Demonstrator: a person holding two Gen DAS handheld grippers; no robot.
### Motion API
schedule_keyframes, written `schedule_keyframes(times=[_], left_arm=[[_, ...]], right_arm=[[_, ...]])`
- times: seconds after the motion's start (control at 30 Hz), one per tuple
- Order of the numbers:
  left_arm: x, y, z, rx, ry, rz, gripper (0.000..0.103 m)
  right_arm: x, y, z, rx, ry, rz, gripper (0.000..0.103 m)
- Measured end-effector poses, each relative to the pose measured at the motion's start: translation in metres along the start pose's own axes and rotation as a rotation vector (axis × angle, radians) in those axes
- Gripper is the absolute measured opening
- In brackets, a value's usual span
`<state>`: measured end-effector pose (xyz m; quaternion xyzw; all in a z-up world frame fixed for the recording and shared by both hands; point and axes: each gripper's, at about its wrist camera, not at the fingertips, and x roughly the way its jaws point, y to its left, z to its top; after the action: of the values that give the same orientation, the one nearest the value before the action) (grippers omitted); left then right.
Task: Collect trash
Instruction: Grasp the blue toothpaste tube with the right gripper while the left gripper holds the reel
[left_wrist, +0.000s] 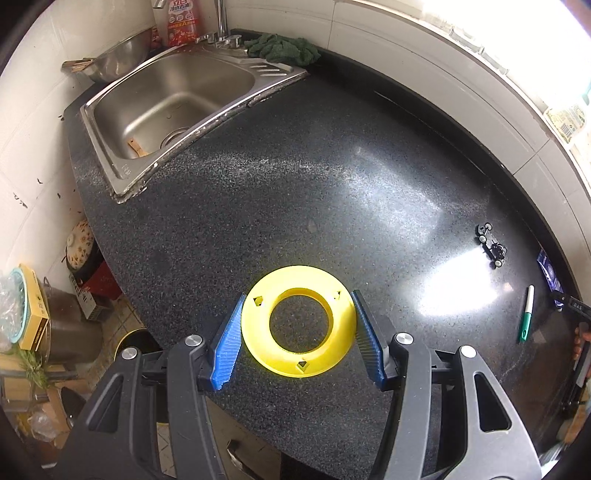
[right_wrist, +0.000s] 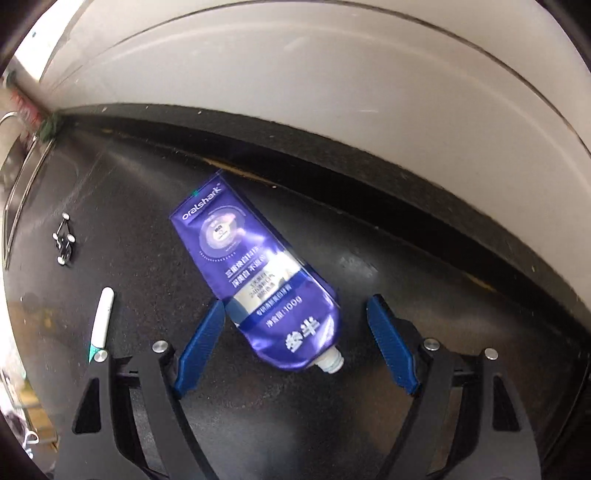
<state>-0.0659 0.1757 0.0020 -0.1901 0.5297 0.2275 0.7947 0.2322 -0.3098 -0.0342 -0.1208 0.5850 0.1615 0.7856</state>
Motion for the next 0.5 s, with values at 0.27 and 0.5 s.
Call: schedule_keyframes(times=[0.27,0.5], left_arm=[[0.000,-0.023,0.001,0.013,0.001,-0.020,0.054],[-0.010,-0.044,-0.005,0.070,-0.022,-0.057,0.055]], right_arm=[[0.011,0.045,0.019,-0.216,0.067,-0.027,0.057],[0.005,0.075,-0.014,-0.257,0.095,0.046,0.052]])
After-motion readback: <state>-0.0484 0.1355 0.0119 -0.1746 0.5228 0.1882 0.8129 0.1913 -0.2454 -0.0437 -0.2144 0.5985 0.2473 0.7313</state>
